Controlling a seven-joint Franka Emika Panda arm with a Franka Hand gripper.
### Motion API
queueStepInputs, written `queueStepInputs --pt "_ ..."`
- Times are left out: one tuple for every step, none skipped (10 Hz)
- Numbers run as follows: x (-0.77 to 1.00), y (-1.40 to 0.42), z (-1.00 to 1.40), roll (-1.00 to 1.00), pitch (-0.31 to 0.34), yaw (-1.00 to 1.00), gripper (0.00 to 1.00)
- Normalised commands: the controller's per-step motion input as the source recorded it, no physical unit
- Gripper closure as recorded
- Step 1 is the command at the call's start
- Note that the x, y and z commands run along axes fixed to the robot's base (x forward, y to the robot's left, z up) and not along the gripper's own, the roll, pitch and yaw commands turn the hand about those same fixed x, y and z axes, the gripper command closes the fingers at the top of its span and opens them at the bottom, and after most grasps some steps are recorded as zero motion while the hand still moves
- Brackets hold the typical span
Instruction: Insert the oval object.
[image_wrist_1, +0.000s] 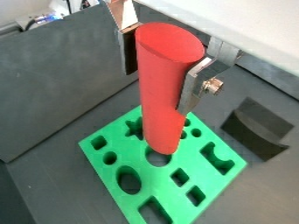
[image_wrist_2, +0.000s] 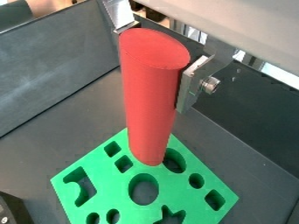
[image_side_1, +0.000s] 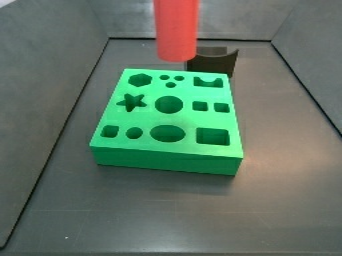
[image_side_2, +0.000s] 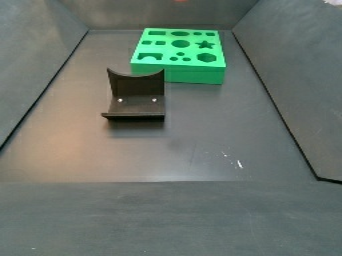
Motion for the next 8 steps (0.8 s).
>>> queueStepInputs --pt "-0.41 -0.61 -1.0 0.0 0.0 -0.15 1.0" --pt "-0.26 -0.85 -1.0 0.0 0.0 -0.05 1.0" --pt "0.0 -0.97 -1.0 0.0 0.0 0.0 1.0" --pt "0.32 -0.36 -1.0 -0.01 0.0 -0.01 1.0" --pt "0.42 0.0 -0.79 -0.04 0.007 -0.17 1.0" --pt "0.37 0.0 -0.66 -0.01 0.05 -0.23 1.0" --pt "0.09 0.2 -0.49 0.0 0.076 -0.24 1.0" --pt "0.02 0.06 -0.4 -0.03 0.029 -0.23 1.0"
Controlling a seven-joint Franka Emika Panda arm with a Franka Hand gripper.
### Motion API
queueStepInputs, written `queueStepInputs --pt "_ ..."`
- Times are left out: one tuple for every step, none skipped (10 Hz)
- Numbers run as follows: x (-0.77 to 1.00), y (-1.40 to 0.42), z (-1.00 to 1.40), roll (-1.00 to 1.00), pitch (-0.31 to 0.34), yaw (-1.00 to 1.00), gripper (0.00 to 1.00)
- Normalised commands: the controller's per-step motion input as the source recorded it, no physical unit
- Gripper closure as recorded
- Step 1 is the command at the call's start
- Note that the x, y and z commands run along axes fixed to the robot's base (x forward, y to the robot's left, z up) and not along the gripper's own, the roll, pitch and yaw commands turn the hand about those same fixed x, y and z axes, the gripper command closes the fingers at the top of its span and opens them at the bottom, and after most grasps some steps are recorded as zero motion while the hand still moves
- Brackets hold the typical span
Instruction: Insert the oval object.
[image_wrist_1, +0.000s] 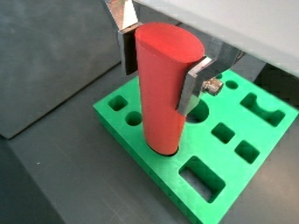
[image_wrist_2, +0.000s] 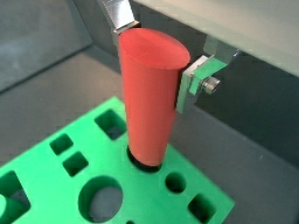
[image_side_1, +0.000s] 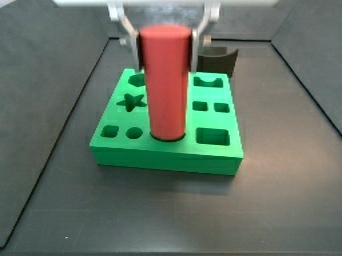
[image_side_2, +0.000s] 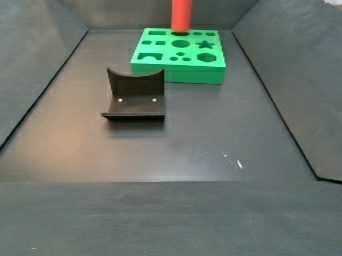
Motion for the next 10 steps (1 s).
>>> queueStepInputs --pt "0.05 0.01 -0.35 -0.05 0.021 -0.22 1.0" --pt "0.02 0.05 -0.28 -0.04 0.02 -0.21 1.0" --pt "0.25 0.0 -0.32 -0.08 0.017 -0.29 1.0" --pt "0.31 0.04 -0.39 -0.14 0.0 -0.27 1.0" --pt "0.25 0.1 -0.41 -0.13 0.0 -0.19 1.0" --pt "0.0 0.04 -0.44 -0.09 -0.057 0.0 1.0" --pt "-0.04 0.0 -0.56 -0.08 -0.126 0.0 1.0" --pt "-0.05 0.0 -0.51 -0.06 -0.127 0.0 1.0" --pt "-0.05 -0.03 -0.32 -0.09 -0.14 0.0 1.0" --pt "-0.01 0.0 -0.23 -0.1 -0.136 0.0 1.0"
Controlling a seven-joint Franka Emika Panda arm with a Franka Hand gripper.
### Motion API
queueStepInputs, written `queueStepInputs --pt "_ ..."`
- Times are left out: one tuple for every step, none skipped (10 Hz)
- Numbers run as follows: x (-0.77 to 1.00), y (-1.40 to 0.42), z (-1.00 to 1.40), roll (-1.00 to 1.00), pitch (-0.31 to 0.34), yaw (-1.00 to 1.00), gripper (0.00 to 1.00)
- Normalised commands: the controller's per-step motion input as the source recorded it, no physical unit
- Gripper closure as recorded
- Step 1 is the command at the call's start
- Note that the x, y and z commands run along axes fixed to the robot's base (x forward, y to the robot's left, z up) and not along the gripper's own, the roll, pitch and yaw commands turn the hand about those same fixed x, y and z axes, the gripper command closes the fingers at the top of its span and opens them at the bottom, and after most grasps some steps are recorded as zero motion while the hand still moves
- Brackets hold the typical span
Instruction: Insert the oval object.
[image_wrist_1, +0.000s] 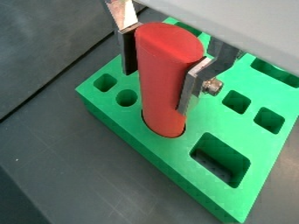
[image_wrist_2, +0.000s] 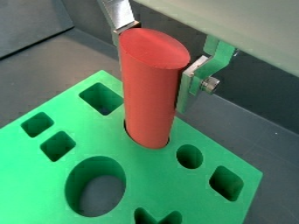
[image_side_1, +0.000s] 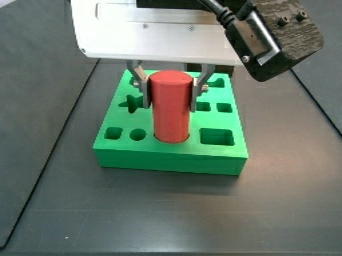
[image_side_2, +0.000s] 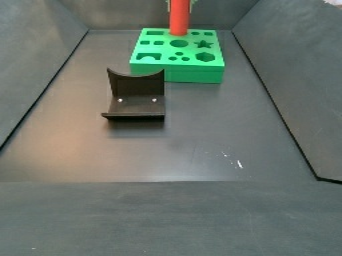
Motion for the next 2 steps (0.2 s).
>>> queueStepInputs --pt "0.0 0.0 -0.17 -0.07 -0.087 0.0 1.0" --pt "0.0 0.0 0.0 0.0 0.0 0.0 1.0"
